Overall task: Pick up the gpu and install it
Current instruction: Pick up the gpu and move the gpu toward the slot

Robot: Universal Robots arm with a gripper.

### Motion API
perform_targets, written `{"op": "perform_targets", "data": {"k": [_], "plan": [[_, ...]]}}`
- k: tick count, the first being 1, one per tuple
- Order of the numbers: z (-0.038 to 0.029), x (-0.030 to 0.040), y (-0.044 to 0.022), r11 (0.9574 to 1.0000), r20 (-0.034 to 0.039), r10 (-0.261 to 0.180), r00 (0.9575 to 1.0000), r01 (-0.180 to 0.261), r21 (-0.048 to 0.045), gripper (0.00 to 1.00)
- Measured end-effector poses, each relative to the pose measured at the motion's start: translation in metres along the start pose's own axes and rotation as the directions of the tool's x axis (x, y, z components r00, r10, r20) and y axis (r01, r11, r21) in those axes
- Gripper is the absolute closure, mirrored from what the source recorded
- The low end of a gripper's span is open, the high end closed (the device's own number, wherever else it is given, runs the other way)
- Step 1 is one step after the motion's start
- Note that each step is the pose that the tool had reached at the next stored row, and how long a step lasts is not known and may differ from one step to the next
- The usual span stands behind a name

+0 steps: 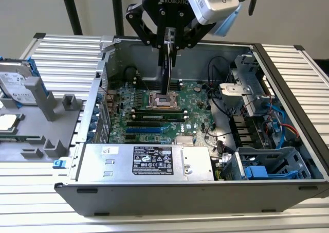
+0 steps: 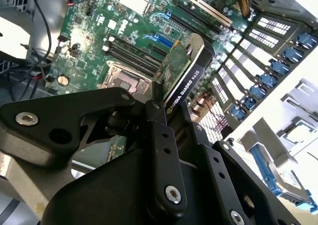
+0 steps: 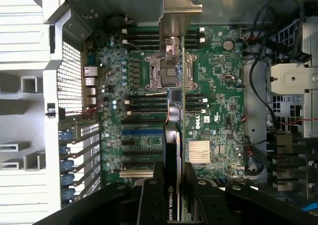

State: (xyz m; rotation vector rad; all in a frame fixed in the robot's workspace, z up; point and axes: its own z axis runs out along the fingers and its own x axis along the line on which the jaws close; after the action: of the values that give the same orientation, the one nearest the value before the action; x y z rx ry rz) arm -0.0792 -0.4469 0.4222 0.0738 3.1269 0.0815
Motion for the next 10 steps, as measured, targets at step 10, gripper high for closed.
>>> {"op": "perform_targets", "data": {"k": [10], "plan": [[0.0,-0.0008,0.0001,1.0,0.0,0.0,1.0,0.0,0.0,1.0]]}}
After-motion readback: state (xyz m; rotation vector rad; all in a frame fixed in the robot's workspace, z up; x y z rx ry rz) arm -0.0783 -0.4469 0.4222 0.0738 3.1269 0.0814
